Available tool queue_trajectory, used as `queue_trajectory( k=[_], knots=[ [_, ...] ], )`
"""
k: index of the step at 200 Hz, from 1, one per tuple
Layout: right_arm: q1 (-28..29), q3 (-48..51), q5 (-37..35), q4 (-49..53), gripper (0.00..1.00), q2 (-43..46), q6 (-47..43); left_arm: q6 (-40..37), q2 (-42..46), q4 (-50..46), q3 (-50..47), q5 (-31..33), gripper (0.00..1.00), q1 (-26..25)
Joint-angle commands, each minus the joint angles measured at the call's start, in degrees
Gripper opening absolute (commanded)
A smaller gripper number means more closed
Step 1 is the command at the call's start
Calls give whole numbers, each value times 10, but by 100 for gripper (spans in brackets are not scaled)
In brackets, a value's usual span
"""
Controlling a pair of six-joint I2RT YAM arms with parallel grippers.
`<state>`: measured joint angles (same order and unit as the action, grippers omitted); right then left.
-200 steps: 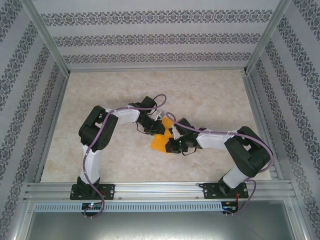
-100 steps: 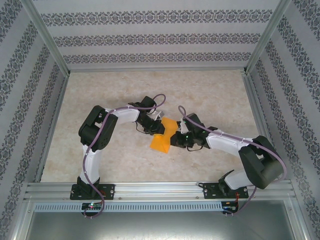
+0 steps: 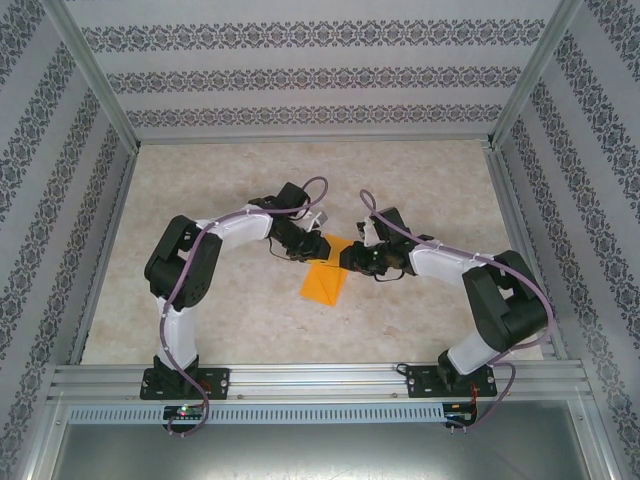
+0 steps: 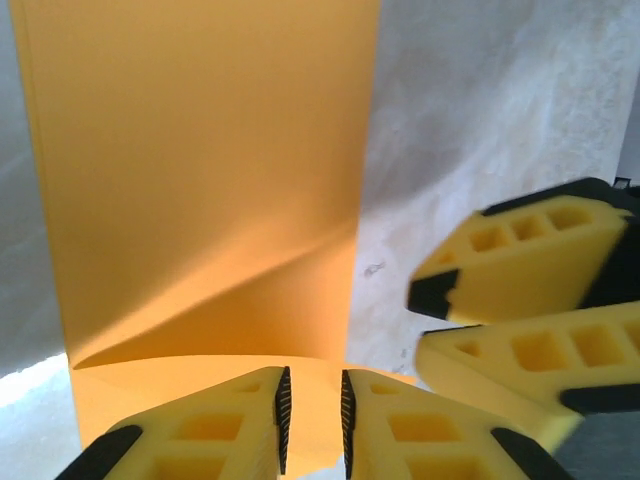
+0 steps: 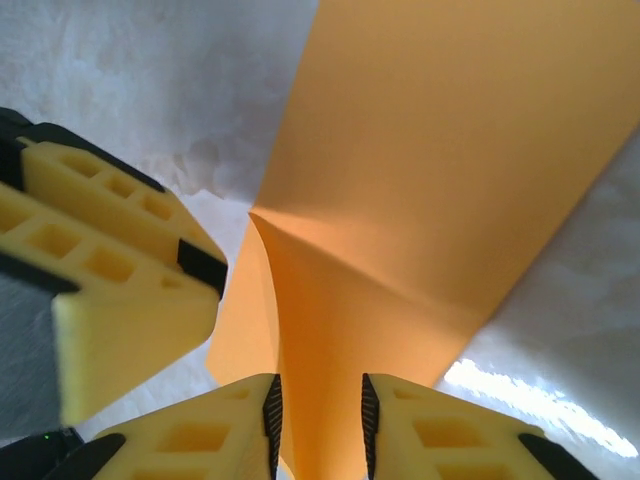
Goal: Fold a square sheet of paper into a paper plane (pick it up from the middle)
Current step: Fold the triangle a second time at the center of the table, then turn over the paper at the center of the table.
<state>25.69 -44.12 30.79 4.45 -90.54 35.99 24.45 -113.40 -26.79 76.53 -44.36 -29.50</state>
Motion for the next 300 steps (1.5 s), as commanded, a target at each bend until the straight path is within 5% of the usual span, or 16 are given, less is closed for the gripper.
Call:
queue_trajectory(
  k=[1,44,89,139,189,254,300],
  knots=[
    [0,-17,26,-8,32,-5,-20,-3,16,-31,15,8,26,8],
    [9,-10,42,-12,35,-7,-23,-15,38,-52,9,34,32,11],
    [28,-15,45,-13,35,-34,-30,-19,104,-57,-37,76,55,14],
    [43,-31,55,-22,20,-75,-30,16,192,-13,-121,113,70,16],
    [36,-23,94,-54,0,-44,-7,91,252,115,-215,100,76,30],
    [10,14,178,-175,0,13,86,303,293,403,-326,67,77,39],
    [-1,29,204,-227,0,42,128,380,272,507,-344,36,77,39]
  ],
)
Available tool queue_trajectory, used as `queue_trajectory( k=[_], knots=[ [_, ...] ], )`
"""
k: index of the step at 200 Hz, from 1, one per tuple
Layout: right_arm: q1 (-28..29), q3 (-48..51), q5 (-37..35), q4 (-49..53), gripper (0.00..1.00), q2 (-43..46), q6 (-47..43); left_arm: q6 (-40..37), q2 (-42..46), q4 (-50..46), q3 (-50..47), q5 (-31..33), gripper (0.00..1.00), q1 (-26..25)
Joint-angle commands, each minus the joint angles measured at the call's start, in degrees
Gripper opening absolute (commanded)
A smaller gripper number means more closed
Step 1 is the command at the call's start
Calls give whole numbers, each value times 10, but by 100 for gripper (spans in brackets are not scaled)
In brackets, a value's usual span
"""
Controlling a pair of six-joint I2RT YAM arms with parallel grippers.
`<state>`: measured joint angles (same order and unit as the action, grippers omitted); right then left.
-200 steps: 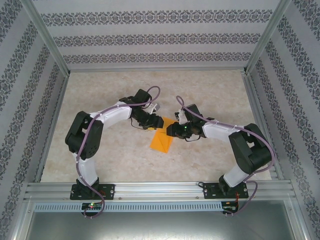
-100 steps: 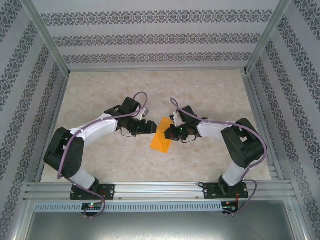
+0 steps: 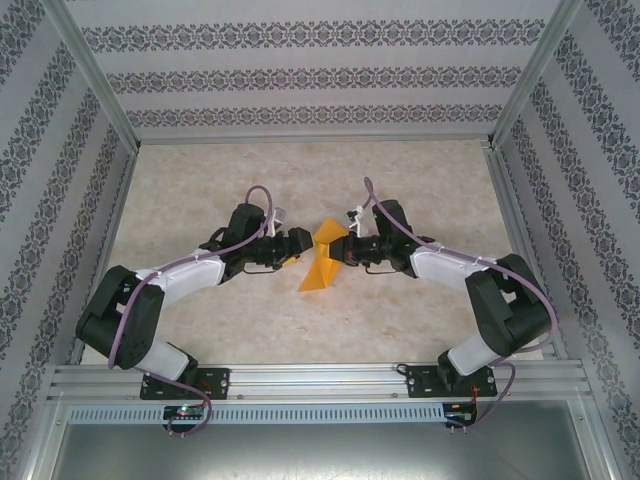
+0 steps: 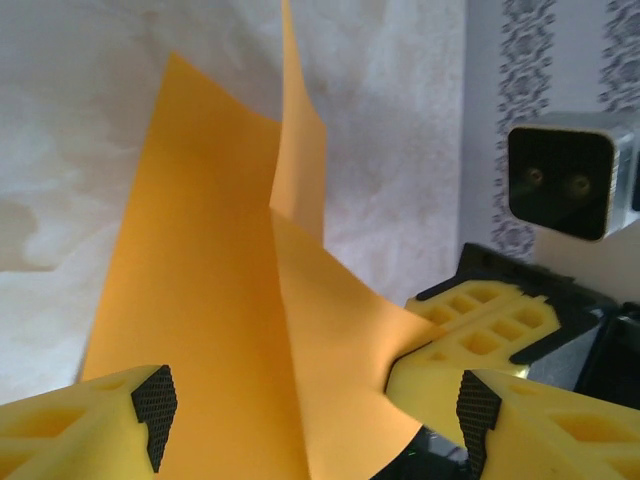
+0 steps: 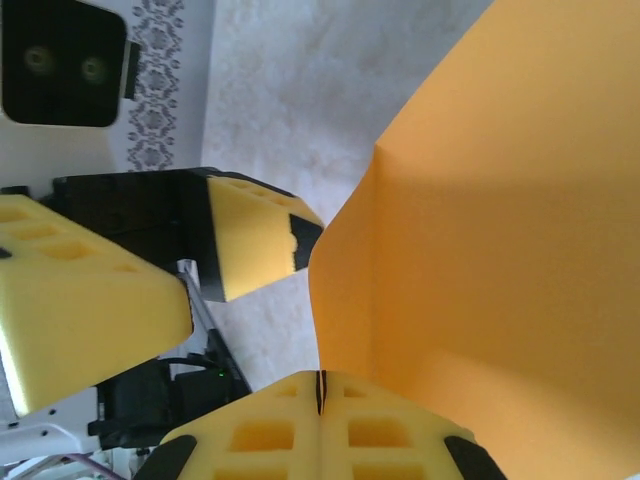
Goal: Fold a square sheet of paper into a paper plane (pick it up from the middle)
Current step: Turn over the paper at the center of the table.
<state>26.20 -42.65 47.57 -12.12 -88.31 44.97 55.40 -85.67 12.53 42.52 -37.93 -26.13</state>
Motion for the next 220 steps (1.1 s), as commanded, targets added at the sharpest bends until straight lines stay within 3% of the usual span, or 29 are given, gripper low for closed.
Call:
queue_trajectory(
  k=[1,32,140,179,220],
  knots=[
    [-7,14,37,-64,0,19,39,72,-6,114,-4,-28,77,5],
    [-10,24,48,-104,0,31,71,98,-19,158,1,-47,78,4],
    [-40,57,69,-257,0,-8,167,77,-46,128,54,-103,77,-22],
    [-44,63,66,-260,0,-25,168,97,-68,154,56,-116,76,-24],
    [-58,77,58,-262,0,-34,172,74,-64,105,70,-113,75,-25]
  ],
)
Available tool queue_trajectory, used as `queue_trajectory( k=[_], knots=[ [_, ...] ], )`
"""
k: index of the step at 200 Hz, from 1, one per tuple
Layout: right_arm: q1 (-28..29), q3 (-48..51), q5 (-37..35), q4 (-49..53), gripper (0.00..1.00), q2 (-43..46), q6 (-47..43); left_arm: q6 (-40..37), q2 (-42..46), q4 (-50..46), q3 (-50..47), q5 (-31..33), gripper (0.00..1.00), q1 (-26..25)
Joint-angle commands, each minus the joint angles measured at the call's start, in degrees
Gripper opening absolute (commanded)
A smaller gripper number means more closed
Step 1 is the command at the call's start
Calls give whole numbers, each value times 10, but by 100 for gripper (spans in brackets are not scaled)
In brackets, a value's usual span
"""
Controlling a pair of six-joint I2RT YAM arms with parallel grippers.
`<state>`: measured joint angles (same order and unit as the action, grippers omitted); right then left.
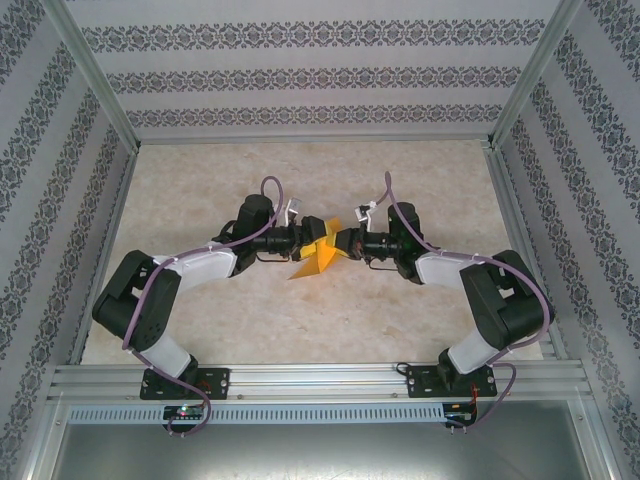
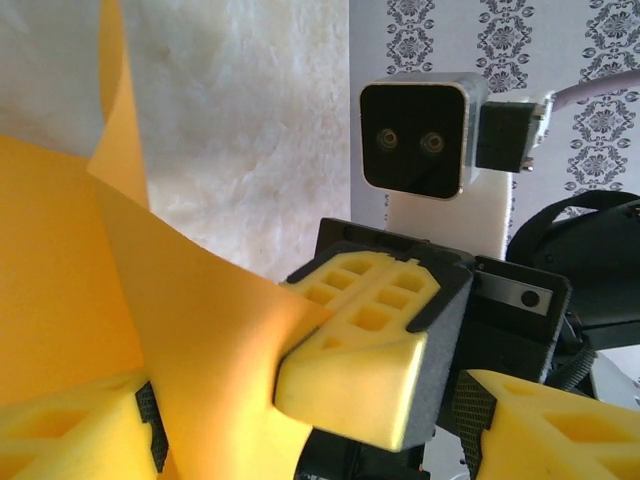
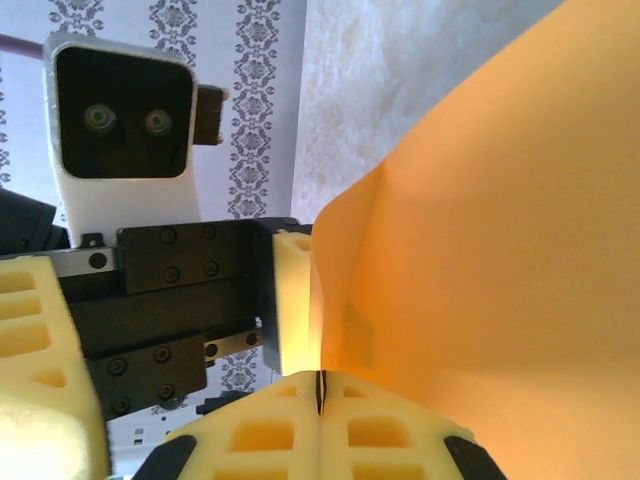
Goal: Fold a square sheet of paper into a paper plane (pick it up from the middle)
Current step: Turn over the paper at the center of the table.
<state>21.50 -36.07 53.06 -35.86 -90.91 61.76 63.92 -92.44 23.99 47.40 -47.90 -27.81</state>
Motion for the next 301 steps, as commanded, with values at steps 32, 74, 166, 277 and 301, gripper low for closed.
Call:
queue_trajectory(
  k=[32,74,166,277,301],
  knots=[
    [-15,19,0,-19,0,-9,-1,-11,0,-13,23,-14,75,-8],
    [-16,19,4,-21,0,-10,-2,-19,-12,-38,36,-17,73,-9],
    [-21,24,7,-25,0,-8,-4,-66,-25,-120,64,-14,37,-15],
    [-24,28,8,-7,0,15,-9,-107,-35,-178,82,-12,18,-15],
    [-24,28,7,0,2,20,-14,-104,-35,-178,83,-12,13,-15]
  ],
)
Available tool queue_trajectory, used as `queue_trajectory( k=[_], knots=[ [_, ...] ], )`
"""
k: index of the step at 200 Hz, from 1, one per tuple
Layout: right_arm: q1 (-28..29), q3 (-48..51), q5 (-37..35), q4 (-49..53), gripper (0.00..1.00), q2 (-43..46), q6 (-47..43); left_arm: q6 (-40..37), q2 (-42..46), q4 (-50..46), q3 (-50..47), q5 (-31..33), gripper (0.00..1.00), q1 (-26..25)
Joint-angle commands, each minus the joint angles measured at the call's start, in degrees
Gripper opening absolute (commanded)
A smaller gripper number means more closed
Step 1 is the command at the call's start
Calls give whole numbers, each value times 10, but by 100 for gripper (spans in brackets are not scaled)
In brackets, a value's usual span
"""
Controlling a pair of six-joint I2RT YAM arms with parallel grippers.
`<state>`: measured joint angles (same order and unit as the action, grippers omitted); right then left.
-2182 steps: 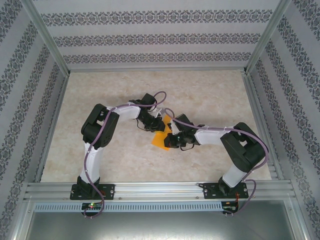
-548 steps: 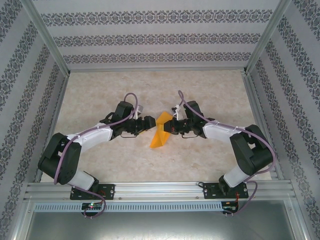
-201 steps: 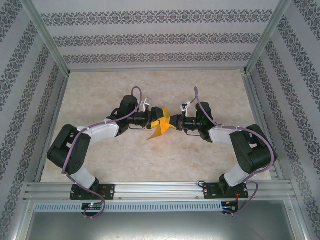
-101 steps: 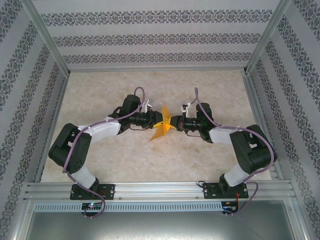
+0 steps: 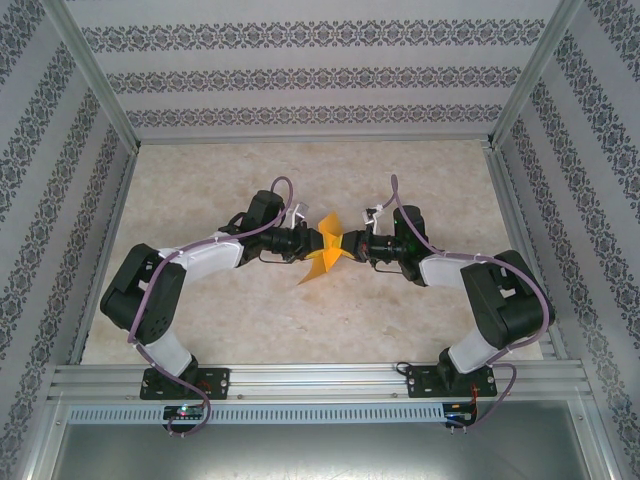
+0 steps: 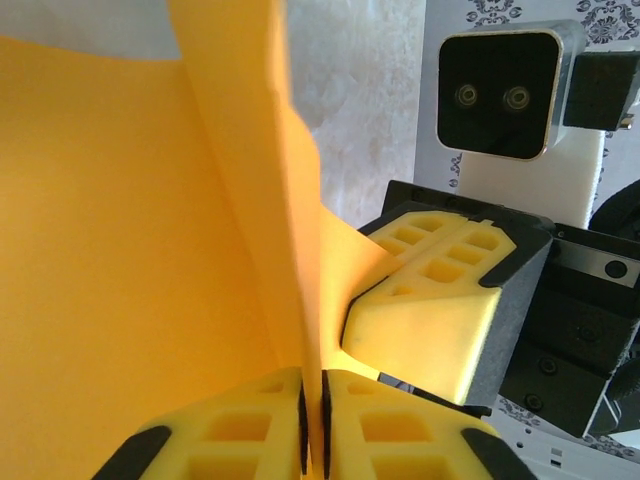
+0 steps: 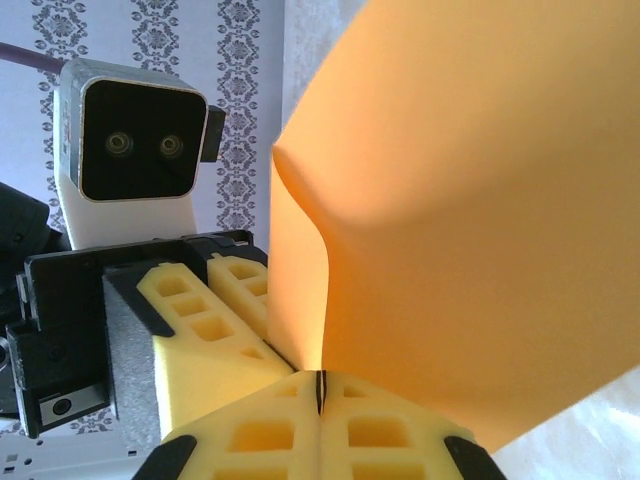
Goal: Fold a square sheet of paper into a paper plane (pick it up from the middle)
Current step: Turn over the paper at the center of the table.
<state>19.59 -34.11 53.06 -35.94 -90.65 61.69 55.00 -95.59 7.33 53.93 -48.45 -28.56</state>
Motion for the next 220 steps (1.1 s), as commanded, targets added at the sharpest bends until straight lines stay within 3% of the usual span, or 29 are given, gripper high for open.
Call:
queue_trajectory(
  k=[1,17,36,76,120,220],
  knots=[
    [-5,8,7,1,3,18,-14,-15,-4,-11,17,-7,13,-7],
    [-5,10,7,11,9,24,-17,-12,-4,-9,17,-7,10,-7],
    [-7,11,1,48,25,41,-35,-6,-5,-5,18,-6,10,-7],
    [-19,25,-39,183,45,121,-91,21,-7,25,16,-1,10,-7],
    [0,80,-74,144,57,183,0,55,-11,70,12,-5,10,-8],
    [67,94,-151,3,63,152,155,92,-20,132,-4,-4,11,-16]
  ],
)
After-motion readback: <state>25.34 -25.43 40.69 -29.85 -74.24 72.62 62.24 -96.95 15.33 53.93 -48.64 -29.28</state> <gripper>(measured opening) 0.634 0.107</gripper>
